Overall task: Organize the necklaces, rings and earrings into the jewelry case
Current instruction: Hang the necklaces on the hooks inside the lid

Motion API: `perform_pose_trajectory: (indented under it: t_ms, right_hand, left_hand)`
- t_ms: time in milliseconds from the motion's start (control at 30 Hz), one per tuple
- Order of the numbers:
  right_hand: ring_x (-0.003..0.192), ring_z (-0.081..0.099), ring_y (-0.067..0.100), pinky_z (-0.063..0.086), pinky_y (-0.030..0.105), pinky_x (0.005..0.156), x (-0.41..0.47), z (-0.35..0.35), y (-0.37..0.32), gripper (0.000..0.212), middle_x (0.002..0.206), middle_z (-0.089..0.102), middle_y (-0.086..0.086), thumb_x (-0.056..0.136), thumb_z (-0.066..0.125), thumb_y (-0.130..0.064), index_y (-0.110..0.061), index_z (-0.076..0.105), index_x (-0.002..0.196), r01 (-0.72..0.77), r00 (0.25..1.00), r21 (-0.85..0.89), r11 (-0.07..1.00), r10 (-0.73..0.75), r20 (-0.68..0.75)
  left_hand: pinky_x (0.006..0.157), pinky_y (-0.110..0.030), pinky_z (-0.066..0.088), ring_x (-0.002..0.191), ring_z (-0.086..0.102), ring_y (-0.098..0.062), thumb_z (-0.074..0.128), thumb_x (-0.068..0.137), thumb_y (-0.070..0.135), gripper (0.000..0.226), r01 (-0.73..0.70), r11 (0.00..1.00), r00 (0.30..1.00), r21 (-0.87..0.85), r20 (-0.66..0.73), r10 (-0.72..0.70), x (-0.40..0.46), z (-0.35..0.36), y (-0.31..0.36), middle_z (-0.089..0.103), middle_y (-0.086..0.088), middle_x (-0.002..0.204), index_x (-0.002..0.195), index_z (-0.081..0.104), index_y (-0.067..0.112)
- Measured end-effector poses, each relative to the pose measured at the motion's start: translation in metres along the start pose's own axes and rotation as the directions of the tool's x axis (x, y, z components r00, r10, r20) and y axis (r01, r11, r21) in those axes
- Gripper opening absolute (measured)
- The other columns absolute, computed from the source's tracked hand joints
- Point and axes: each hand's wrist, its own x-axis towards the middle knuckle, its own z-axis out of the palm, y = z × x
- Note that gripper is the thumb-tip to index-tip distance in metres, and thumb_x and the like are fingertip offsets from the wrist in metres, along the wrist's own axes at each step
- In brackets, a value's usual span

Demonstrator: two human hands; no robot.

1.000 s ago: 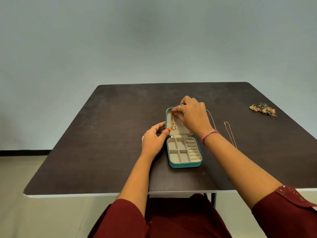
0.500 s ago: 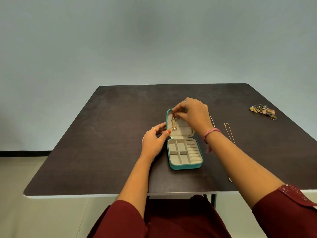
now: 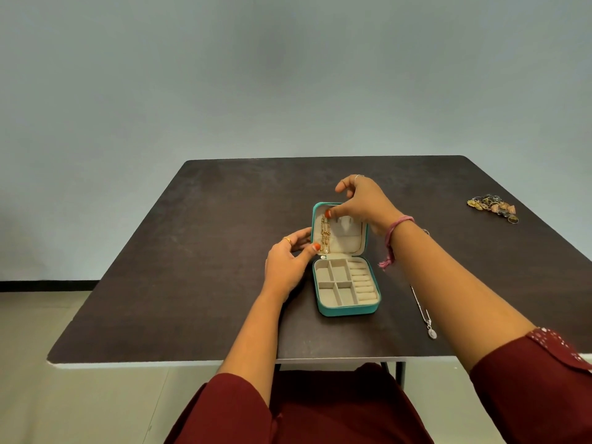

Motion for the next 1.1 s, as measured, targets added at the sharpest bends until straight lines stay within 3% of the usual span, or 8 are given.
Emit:
perform_pose_trajectory:
  t_ms: [233,400,533,633,733,867,1000,1100]
  right_hand:
    - [0.078,0.052,0.007,0.045,0.018,0.067,-0.005,-0.007,0.007,0.026,0.088,0.054,-0.004,0.077,0.075,-0.009,-0.021,0.059,0.095,0.08,0.993,0.088,0.993,-0.087,0.076]
    - [0.083,0.059,0.004,0.045,0.014,0.069,-0.009,-0.03,0.037,0.014,0.09,0.065,-0.005,0.084,0.069,-0.012,-0.018,0.063,0.095,0.058,0.997,0.191,0.98,-0.046,-0.067]
    - [0.078,0.057,0.008,0.044,0.015,0.07,-0.01,-0.054,0.075,0.013,0.08,0.063,-0.005,0.084,0.067,-0.006,-0.016,0.065,0.092,0.002,0.981,0.21,0.978,0.039,-0.191]
    - [0.083,0.058,0.014,0.045,0.02,0.071,-0.011,-0.07,0.104,0.012,0.081,0.064,-0.003,0.085,0.065,-0.008,-0.019,0.067,0.09,-0.053,0.965,0.118,0.992,0.081,-0.251]
    - [0.087,0.061,0.015,0.047,0.026,0.076,-0.011,-0.078,0.125,0.01,0.09,0.067,0.0,0.086,0.063,-0.015,-0.022,0.069,0.092,-0.117,0.956,-0.068,0.991,0.094,-0.276]
    - [0.098,0.063,0.02,0.048,0.045,0.094,0.0,-0.08,0.136,0.011,0.089,0.066,-0.007,0.088,0.06,-0.027,-0.036,0.064,0.082,-0.157,0.963,-0.252,0.955,0.092,-0.252]
    - [0.11,0.057,0.02,0.039,0.042,0.099,0.014,-0.076,0.132,0.018,0.109,0.067,-0.005,0.095,0.053,-0.028,-0.031,0.067,0.105,-0.129,0.978,-0.367,0.921,0.058,-0.199]
    - [0.114,0.055,0.019,0.034,0.04,0.097,0.028,-0.075,0.131,0.024,0.117,0.065,-0.007,0.097,0.049,-0.026,-0.032,0.063,0.116,-0.051,0.993,-0.435,0.899,0.0,-0.118]
  left_hand:
    - [0.09,-0.032,0.055,0.096,0.065,0.0,0.066,0.088,0.019,0.034,0.029,0.999,0.999,-0.022,-0.017,-0.03,-0.002,0.0,0.002,0.07,0.011,0.106,0.122,0.062,0.02]
    - [0.094,-0.038,0.051,0.097,0.063,0.0,0.059,0.091,0.036,0.037,0.033,0.981,0.999,0.193,-0.035,-0.027,0.0,0.005,0.0,0.068,0.012,0.112,0.127,0.059,0.025]
    - [0.099,-0.041,0.047,0.094,0.059,0.004,0.056,0.092,0.039,0.039,0.056,0.965,0.998,0.254,-0.038,-0.048,0.001,0.007,0.001,0.066,0.018,0.11,0.129,0.056,0.028]
    - [0.1,-0.041,0.047,0.095,0.06,0.004,0.056,0.092,0.039,0.039,0.061,0.965,0.998,0.256,-0.041,-0.052,-0.001,0.007,0.003,0.064,0.021,0.105,0.13,0.055,0.028]
    - [0.096,-0.039,0.05,0.101,0.061,-0.001,0.057,0.092,0.037,0.042,0.072,0.972,0.997,0.225,-0.052,-0.062,-0.001,0.007,0.003,0.066,0.014,0.114,0.132,0.053,0.026]
    - [0.095,-0.037,0.051,0.104,0.059,-0.001,0.057,0.093,0.036,0.043,0.077,0.975,0.996,0.209,-0.068,-0.064,0.0,0.008,0.003,0.064,0.014,0.116,0.134,0.052,0.024]
    - [0.088,-0.021,0.049,0.101,0.057,0.002,0.057,0.094,0.029,0.035,0.038,0.989,0.993,0.141,-0.118,-0.022,-0.001,0.007,0.004,0.06,0.017,0.108,0.129,0.056,0.023]
    - [0.086,-0.018,0.046,0.1,0.059,0.0,0.058,0.094,0.023,0.022,0.022,0.999,0.952,-0.04,-0.304,-0.033,0.002,0.001,0.0,0.065,0.011,0.108,0.114,0.064,0.024]
